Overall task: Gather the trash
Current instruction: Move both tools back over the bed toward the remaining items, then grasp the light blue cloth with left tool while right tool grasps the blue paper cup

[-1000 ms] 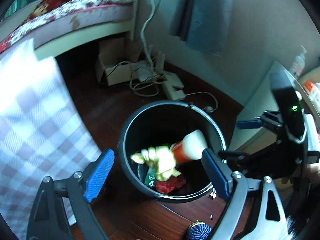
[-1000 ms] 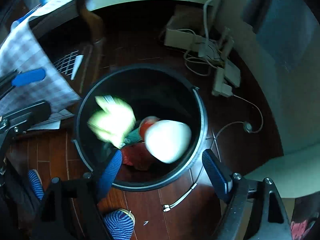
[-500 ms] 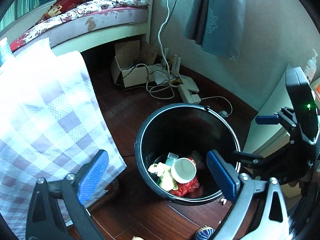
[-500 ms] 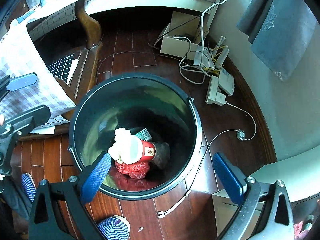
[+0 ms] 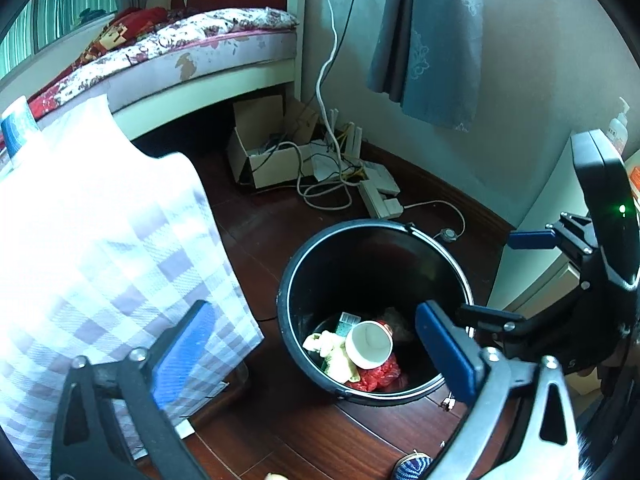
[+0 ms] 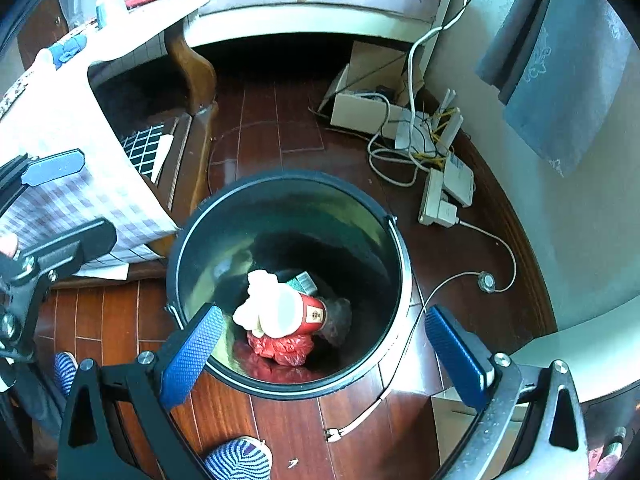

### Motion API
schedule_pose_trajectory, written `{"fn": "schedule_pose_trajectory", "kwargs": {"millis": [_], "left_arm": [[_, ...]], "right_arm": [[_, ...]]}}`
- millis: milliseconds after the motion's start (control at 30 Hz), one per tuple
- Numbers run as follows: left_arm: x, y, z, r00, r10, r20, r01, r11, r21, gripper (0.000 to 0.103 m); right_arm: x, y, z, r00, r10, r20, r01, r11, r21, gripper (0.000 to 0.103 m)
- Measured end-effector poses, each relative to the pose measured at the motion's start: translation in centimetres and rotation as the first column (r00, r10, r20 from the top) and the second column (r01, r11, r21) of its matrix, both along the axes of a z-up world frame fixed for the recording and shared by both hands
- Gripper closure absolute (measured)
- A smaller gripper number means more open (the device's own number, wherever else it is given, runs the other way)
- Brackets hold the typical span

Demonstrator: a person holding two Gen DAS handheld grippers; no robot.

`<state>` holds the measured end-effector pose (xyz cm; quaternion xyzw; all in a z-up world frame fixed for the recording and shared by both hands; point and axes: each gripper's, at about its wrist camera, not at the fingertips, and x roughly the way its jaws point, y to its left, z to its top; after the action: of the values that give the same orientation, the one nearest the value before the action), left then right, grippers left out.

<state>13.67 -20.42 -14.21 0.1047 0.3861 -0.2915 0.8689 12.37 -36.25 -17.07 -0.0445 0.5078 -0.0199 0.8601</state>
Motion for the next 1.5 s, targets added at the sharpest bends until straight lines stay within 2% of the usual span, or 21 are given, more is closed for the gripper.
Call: {"fn": "schedule_pose_trajectory", "kwargs": {"millis": [633, 1067, 1200, 1367, 1500], "left_arm": [[-0.9, 3.8, 5.1, 0.991, 0.078, 0.104, -0.074, 0.996, -0.045, 0.001], [0.0, 9.8, 7.3, 0.967, 0.21, 0.146, -0.2, 0.976, -0.081, 0.001], [0.8, 12.5, 7.8, 0.949, 0.275, 0.154, -0.264, 0.961, -0.083, 0.001], [1.9, 16.5, 8.5, 0.921, 0.355, 0.162, -0.346, 0.935, -0.084, 0.001], [3.4, 20.0, 9.0, 0.887, 0.432, 0.162, -0.426, 0.902, -0.069, 0.001]], "right_arm": [[-0.6, 2.2, 5.0, 0.99, 0.007, 0.142, -0.008, 1.0, 0.008, 0.001], [1.8, 7.8, 8.2, 0.961, 0.077, 0.265, -0.092, 0.995, 0.041, 0.001], [3.2, 9.6, 9.2, 0.947, 0.064, 0.314, -0.085, 0.995, 0.052, 0.001], [5.0, 12.3, 10.3, 0.938, 0.081, 0.338, -0.137, 0.98, 0.145, 0.001], [6.4, 15.8, 11.3, 0.919, 0.146, 0.366, -0.201, 0.972, 0.118, 0.001]]}}
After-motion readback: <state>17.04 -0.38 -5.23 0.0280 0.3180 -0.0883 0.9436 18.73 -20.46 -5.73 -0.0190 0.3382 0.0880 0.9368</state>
